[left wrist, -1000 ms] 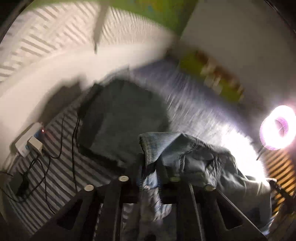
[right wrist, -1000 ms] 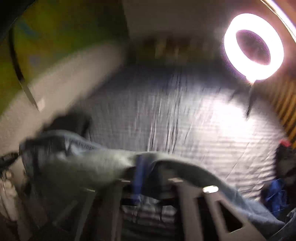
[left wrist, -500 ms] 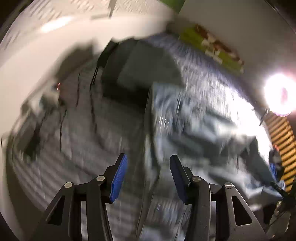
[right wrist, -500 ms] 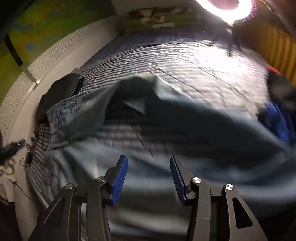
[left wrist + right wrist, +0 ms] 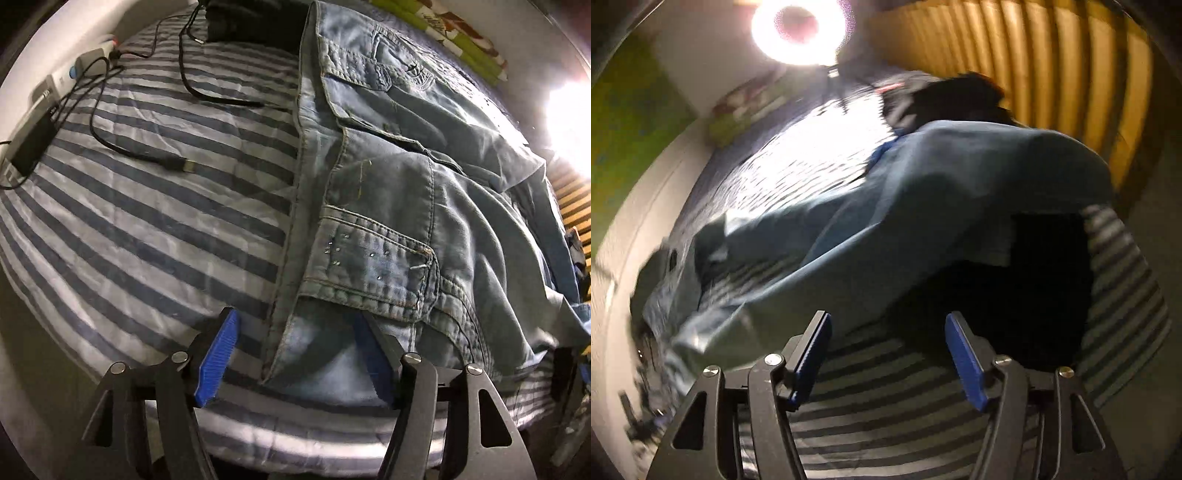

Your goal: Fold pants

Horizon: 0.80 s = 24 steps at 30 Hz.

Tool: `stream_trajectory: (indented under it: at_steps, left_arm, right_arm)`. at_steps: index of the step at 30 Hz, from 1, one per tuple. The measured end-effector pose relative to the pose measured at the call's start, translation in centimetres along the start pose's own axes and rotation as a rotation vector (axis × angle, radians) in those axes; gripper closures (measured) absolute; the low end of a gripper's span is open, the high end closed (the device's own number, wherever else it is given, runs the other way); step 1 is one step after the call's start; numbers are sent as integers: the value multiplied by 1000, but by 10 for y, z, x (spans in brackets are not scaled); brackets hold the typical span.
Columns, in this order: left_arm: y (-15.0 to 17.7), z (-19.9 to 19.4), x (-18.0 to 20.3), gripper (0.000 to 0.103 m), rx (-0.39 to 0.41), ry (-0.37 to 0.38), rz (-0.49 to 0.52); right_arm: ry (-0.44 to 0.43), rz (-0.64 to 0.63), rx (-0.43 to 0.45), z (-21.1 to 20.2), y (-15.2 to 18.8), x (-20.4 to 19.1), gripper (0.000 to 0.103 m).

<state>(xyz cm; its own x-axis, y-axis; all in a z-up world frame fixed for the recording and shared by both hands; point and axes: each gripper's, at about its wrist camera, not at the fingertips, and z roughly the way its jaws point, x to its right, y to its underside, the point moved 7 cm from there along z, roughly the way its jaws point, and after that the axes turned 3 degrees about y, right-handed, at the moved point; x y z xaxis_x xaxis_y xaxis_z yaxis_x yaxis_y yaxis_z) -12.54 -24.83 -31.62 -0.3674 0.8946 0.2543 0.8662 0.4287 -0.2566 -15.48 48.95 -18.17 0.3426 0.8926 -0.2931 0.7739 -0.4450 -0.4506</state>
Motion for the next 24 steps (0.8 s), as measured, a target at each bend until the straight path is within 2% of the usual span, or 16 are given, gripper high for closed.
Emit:
stream_trajectory:
  at_steps: [2, 4, 6, 9, 11, 12, 13, 14, 15, 20, 24]
  left_arm:
    - [0, 1, 8, 55, 16, -14, 22]
    - [2, 1, 15, 81, 17, -16, 26]
    - [0, -5, 20, 92, 28, -13, 22]
    - [-2, -20, 22, 93, 69, 11, 1]
    - [-5, -31, 21, 94, 90, 40, -20]
    - [-9, -39, 20, 94, 99, 59, -34]
    - [-13, -45, 20, 94, 108, 75, -44]
    - [-17, -56, 20, 94, 122, 97, -54]
    - [-27, -66, 19, 94, 134, 110, -58]
    - [-76, -120, 16, 94, 242, 145, -64]
    - [-115, -165, -4, 94, 331, 103, -65]
  right_arm:
    - [-17, 50, -10, 5, -8, 11, 42]
    - [-36, 67, -18, 13, -14, 12, 40]
    - [-39, 74, -36, 27, -19, 9, 40]
    - [-82, 75, -74, 50, -23, -5, 40]
    - [-75, 44, -85, 63, -25, -17, 40]
    - [-64, 25, -86, 66, -25, -22, 46]
    - [-50, 4, -86, 69, -26, -27, 65]
    - [-39, -23, -88, 70, -26, -34, 77]
    - [-35, -41, -90, 69, -27, -41, 95]
    - [-93, -120, -20, 28, -38, -85, 99]
    - [-164, -225, 37, -22, -40, -142, 99]
